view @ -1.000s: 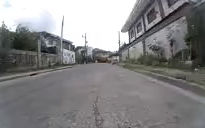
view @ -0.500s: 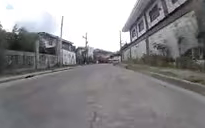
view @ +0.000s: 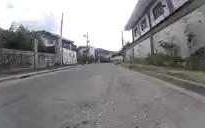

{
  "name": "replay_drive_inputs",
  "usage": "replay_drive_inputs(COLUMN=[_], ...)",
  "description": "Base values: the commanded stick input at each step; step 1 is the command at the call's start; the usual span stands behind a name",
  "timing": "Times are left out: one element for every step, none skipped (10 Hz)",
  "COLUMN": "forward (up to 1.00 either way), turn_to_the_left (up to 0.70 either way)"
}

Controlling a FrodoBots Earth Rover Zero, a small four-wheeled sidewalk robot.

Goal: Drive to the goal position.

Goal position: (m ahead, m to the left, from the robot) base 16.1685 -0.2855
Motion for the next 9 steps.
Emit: replay_drive_inputs(forward=[0.0, 0.0, 0.0, 0.0, 0.0, 0.08, 0.53, 0.95, 0.99], turn_to_the_left=[-0.67, -0.67, -0.67, -0.19, 0.0, 0.0, 0.03, 0.06, 0.06])
